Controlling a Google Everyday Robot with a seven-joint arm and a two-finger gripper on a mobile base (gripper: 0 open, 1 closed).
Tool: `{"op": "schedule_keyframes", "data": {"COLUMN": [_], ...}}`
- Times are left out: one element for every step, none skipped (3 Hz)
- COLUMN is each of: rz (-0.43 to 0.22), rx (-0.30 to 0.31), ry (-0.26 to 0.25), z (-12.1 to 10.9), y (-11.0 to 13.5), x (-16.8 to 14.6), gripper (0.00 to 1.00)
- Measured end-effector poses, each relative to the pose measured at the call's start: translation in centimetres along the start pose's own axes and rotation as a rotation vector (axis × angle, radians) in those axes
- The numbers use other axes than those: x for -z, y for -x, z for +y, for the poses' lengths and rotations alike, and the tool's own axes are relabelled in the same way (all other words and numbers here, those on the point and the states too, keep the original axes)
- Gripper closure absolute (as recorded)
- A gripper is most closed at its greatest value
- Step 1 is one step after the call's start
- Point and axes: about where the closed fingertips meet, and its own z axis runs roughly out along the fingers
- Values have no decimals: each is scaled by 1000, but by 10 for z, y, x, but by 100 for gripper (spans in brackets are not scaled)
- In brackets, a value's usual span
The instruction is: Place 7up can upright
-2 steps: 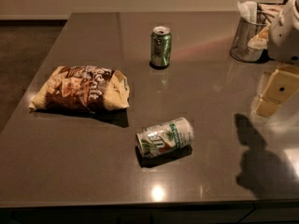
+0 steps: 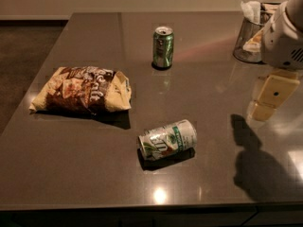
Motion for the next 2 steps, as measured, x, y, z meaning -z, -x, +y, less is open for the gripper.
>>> {"op": "schedule_keyframes", "data": {"rz": [16,21], "rx": [24,84], "ry": [16,52], "z": [0,9], "y": [9,25], "x": [-17,-32], "gripper": [0,0]}}
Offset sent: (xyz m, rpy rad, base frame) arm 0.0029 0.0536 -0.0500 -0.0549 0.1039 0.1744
